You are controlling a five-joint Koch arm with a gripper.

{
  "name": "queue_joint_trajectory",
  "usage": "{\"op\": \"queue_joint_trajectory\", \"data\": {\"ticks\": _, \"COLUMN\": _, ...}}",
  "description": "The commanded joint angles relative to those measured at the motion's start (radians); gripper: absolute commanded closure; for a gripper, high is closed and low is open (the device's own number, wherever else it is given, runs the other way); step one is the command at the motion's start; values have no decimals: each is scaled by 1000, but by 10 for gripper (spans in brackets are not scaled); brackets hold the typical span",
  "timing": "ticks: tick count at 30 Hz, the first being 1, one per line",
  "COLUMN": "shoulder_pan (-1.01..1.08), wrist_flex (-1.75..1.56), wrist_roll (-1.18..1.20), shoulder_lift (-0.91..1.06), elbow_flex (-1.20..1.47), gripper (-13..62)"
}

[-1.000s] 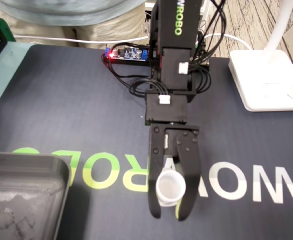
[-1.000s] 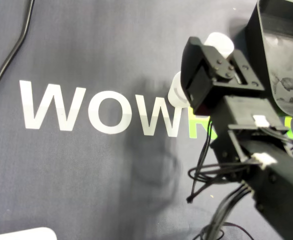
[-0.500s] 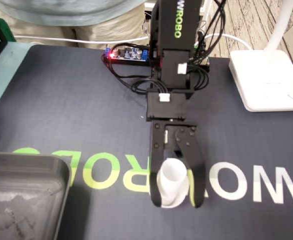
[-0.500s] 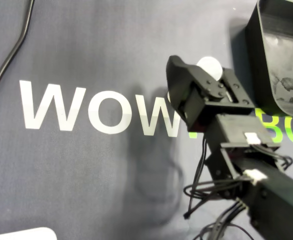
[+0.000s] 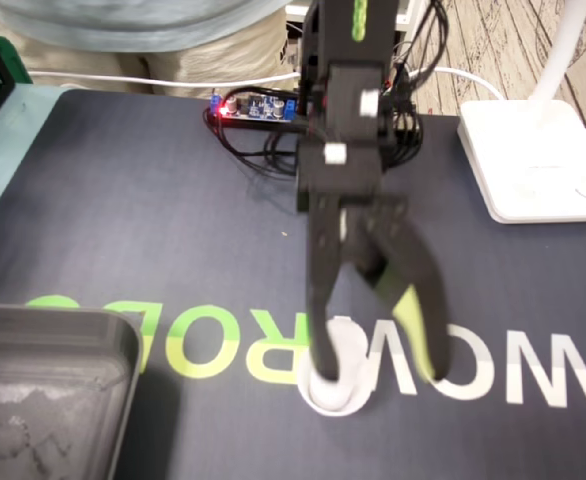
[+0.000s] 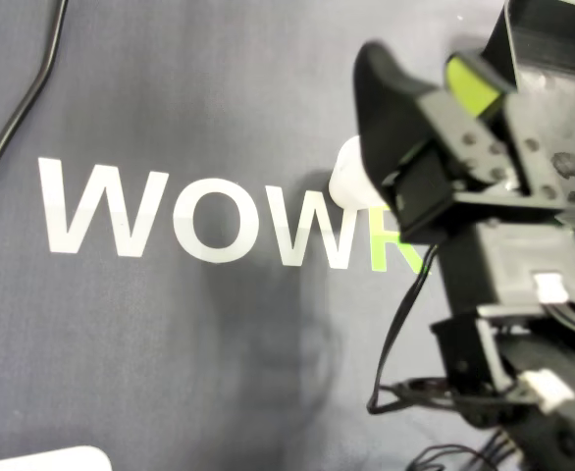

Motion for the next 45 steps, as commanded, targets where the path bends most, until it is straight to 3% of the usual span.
{"op": "queue_joint_trajectory", "data": {"ticks": 1, "shoulder_pan": -3, "wrist_flex": 38, "wrist_roll": 78, "shoulder_lift": 95, "elbow_flex": -40, "gripper": 197}}
{"op": "queue_joint_trajectory", "data": {"ticks": 4, "shoulder_pan": 3, "wrist_flex": 178, "wrist_roll": 236, "shoulder_lift": 207, "elbow_flex": -60, "gripper": 198}}
{"op": "queue_joint_trajectory", "data": {"ticks": 12, "shoulder_pan": 109, "wrist_flex": 753, "wrist_roll": 966, "shoulder_lift": 408, "elbow_flex": -143, "gripper": 200}}
{"op": "queue_joint_trajectory", "data": {"ticks": 20, "shoulder_pan": 129, "wrist_flex": 954, "wrist_roll": 1361, "shoulder_lift": 512, "elbow_flex": -26, "gripper": 189}}
{"op": "queue_joint_trajectory", "data": {"ticks": 25, "shoulder_pan": 129, "wrist_flex": 937, "wrist_roll": 1368, "shoulder_lift": 512, "elbow_flex": 92, "gripper": 155}}
{"op": "queue_joint_trajectory", "data": {"ticks": 45, "shoulder_pan": 118, "wrist_flex": 718, "wrist_roll": 1407, "shoulder_lift": 512, "elbow_flex": 442, "gripper": 156}}
